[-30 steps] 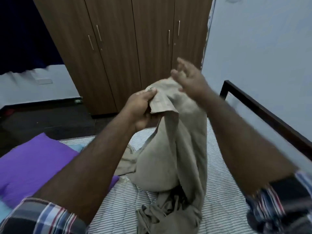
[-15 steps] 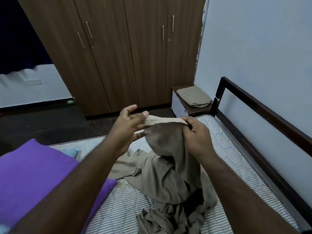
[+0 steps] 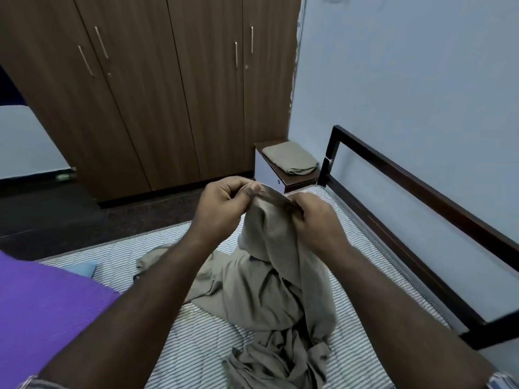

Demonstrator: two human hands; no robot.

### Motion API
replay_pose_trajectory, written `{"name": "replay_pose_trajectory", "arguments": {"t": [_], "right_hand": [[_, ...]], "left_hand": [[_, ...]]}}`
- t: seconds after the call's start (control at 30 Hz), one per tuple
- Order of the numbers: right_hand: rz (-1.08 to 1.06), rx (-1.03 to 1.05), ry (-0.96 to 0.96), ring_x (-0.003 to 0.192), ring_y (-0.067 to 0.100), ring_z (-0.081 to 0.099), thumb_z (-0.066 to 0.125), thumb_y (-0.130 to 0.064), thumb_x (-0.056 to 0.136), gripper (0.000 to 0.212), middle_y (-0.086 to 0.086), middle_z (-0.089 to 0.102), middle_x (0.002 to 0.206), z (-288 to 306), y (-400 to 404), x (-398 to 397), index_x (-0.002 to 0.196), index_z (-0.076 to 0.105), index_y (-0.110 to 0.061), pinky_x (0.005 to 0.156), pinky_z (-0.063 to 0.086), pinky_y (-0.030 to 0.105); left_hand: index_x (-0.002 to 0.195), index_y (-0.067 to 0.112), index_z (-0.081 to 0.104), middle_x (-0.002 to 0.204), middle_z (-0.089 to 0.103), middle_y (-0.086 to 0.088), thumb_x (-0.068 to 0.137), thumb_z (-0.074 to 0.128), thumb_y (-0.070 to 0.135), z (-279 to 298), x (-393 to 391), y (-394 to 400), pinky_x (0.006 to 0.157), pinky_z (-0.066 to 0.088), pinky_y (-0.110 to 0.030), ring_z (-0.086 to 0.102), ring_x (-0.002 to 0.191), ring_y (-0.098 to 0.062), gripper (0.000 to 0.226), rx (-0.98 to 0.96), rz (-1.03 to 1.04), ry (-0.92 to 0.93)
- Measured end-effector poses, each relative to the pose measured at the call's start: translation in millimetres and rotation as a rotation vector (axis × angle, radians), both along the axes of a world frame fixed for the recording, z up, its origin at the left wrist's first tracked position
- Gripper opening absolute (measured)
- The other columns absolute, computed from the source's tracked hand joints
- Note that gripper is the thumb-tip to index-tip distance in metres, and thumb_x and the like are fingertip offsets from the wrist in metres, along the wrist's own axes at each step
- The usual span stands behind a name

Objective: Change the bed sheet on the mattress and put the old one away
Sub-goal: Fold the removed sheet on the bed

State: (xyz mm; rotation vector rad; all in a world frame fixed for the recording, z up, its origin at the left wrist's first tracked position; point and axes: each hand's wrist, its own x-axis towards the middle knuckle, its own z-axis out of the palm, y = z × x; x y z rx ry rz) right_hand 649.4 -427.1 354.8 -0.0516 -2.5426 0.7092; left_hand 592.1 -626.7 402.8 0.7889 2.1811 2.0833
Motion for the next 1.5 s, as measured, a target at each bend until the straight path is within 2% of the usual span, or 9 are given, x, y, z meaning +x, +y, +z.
{"name": "replay_pose_trajectory", "arguments": {"t": [0.23,0.47,0.67,0.87,1.03,1.17,1.3,1.4,1.5], "right_hand": [[-0.465,-0.108,-0.209,0.094,0.028,0.062,0.052,0.002,0.08,0.031,0.005,0.068,0.096,-47,49,35,0.099,0.069,-0.016,0.076,0.048,0.036],[-0.807,-0.35,-0.027,0.101,0.027,0.061,0.049,-0.003,0.091,0.033,0.01,0.069,0.112,11,129,38,0.114,0.067,-0.017,0.087,0.049,0.034],[-0.298,-0.208,-0.022,0.084,0.022,0.058,0.054,-0.019,0.091,0.015,0.0,0.065,0.086,69,69,-29,0.095,0.069,-0.017,0.072,0.043,0.034],[-0.636,-0.271,0.012,0.07,0.031,0.049,0.053,-0.041,0.094,0.048,0.006,0.041,0.059,100,161,-21,0.062,0.041,-0.007,0.062,0.032,0.038],[-0.264,-0.215,-0.34,0.076,0.028,0.055,0.052,-0.034,0.1,0.044,0.01,0.057,0.07,59,127,-34,0.072,0.06,-0.002,0.064,0.036,0.033],[-0.219,-0.35,-0.216,0.076,0.028,0.054,0.054,-0.028,0.098,0.035,0.009,0.056,0.071,45,130,-46,0.072,0.053,-0.004,0.068,0.038,0.036],[-0.36,-0.33,-0.143,0.081,0.027,0.056,0.054,-0.031,0.099,0.033,0.007,0.057,0.075,62,179,-46,0.074,0.055,-0.01,0.063,0.033,0.034],[-0.221,-0.065,-0.438,0.099,0.027,0.063,0.062,-0.025,0.091,0.017,0.006,0.068,0.1,55,167,-47,0.098,0.067,-0.011,0.071,0.047,0.031],[0.25,-0.228,-0.437,0.127,0.005,0.045,0.076,-0.029,0.087,0.067,-0.014,0.047,0.138,42,87,-35,0.147,0.047,-0.02,0.106,0.038,0.024]], "left_hand": [[0.07,0.02,0.073,0.07,0.056,-0.004,0.092,0.072,0.026,38,-13,-40,0.064,0.046,-0.04,0.048,0.067,-0.018,0.023,0.365,0.277,-0.131],[0.074,0.02,0.064,0.074,0.065,0.003,0.095,0.067,0.028,37,-63,-97,0.075,0.052,-0.033,0.06,0.069,-0.01,0.023,0.535,0.484,-0.316],[0.073,0.021,0.063,0.074,0.06,-0.002,0.096,0.066,0.028,10,-40,-26,0.076,0.047,-0.036,0.054,0.078,-0.018,0.023,0.274,0.354,-0.321],[0.099,0.014,0.066,0.102,0.069,-0.018,0.091,0.067,0.001,-11,-52,-52,0.087,0.052,-0.041,0.064,0.096,-0.027,0.015,0.008,0.247,-0.436],[0.096,0.018,0.073,0.086,0.072,-0.001,0.096,0.061,0.001,-15,-36,-13,0.064,0.048,-0.029,0.063,0.082,-0.016,0.02,0.013,0.219,-0.349],[0.097,0.014,0.073,0.086,0.074,0.003,0.091,0.071,0.011,-20,-30,2,0.058,0.046,-0.017,0.063,0.073,0.001,0.007,-0.087,0.284,-0.222],[0.09,0.021,0.073,0.088,0.073,-0.002,0.093,0.07,0.015,-37,-43,-25,0.046,0.039,-0.021,0.057,0.066,-0.006,0.008,-0.246,0.469,-0.212],[0.093,0.026,0.072,0.095,0.074,-0.001,0.094,0.066,0.014,-38,-38,-10,0.056,0.045,-0.024,0.063,0.081,-0.013,0.013,-0.22,0.358,-0.299],[0.09,0.026,0.072,0.087,0.073,0.003,0.083,0.07,0.024,-26,-20,31,0.064,0.047,-0.024,0.064,0.081,-0.01,0.007,-0.233,0.11,-0.231]]}}
